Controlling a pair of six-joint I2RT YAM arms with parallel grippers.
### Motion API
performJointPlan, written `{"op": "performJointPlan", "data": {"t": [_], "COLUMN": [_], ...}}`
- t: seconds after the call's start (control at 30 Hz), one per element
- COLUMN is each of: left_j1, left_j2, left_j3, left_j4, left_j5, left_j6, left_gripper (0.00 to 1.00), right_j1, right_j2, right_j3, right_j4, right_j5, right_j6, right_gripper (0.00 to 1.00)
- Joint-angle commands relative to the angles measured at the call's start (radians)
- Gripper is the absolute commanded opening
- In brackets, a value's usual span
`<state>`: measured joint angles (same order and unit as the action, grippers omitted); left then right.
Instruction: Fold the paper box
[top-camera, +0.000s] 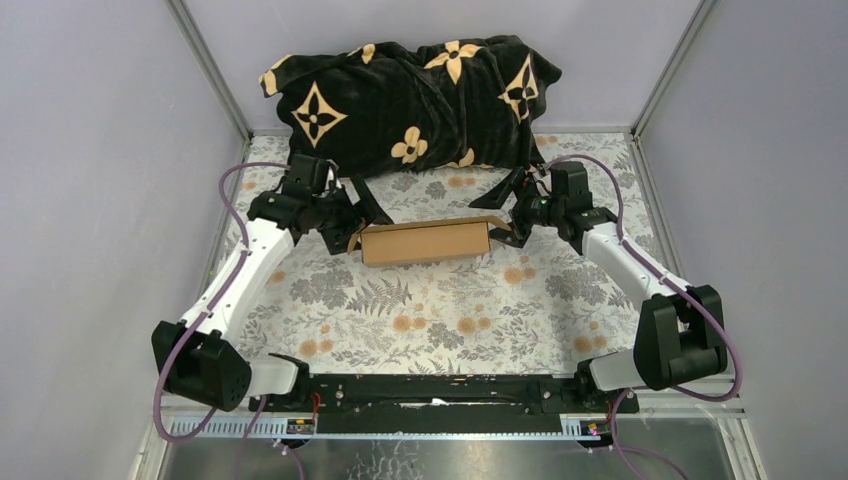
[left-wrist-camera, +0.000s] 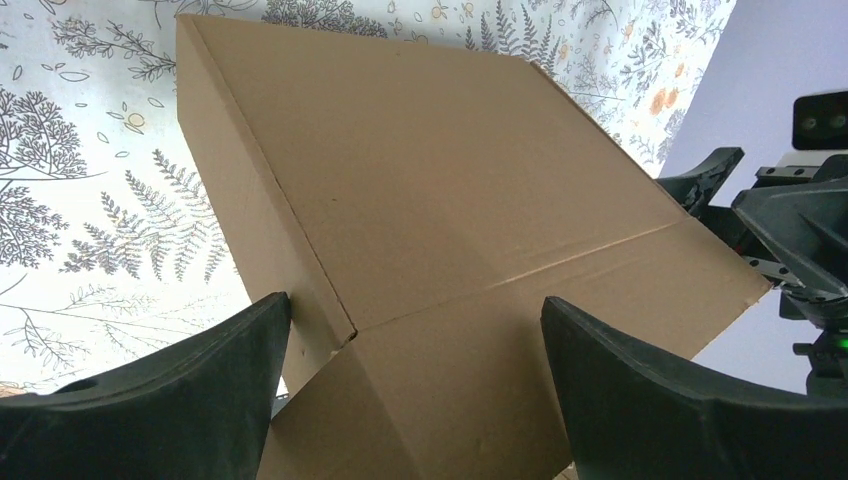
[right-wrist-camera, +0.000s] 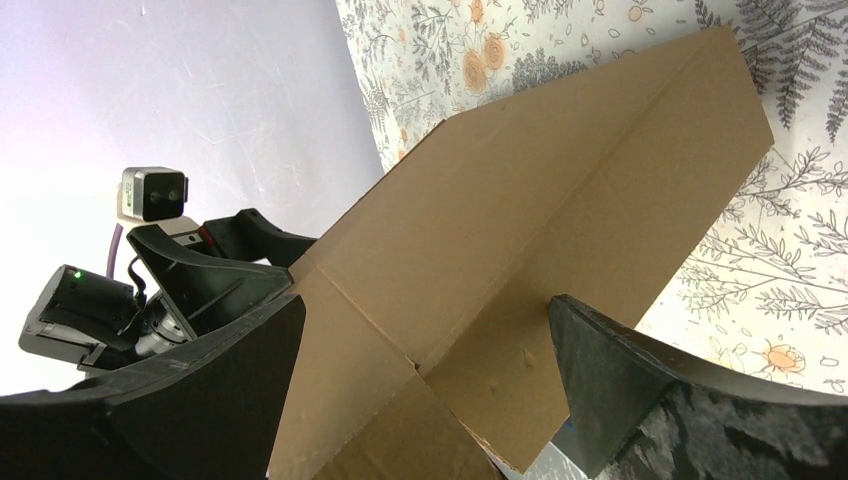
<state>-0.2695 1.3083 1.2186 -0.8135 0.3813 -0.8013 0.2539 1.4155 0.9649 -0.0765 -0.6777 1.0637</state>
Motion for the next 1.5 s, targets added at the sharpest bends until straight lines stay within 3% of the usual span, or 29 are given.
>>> {"op": "performJointPlan", "data": {"t": [0.0,1.03,1.47], "left_j1": [-0.019,0.038,0.06], "left_j2": [0.02,0.162,0.204], "left_j3": [0.017,0.074,0.106], "left_j4": [0.126,0.126,0.142], "left_j5": [0.194,0.267,0.277], "left_j6": [-0.104,-0.127,-0.052], "left_gripper": [0.99,0.99,0.98], "right_j1": [0.045,0.03,-0.018], "right_j2": [-0.057,-0.003,0.091], "right_j3": [0.006,-0.008,0.033], "right_j4": [0.017,0.036,-0.022], "right_j5": [-0.19,-0.198,-0.203], "right_j6": [0.104,0.151,0.041], "right_gripper": [1.0,1.0,1.0]}}
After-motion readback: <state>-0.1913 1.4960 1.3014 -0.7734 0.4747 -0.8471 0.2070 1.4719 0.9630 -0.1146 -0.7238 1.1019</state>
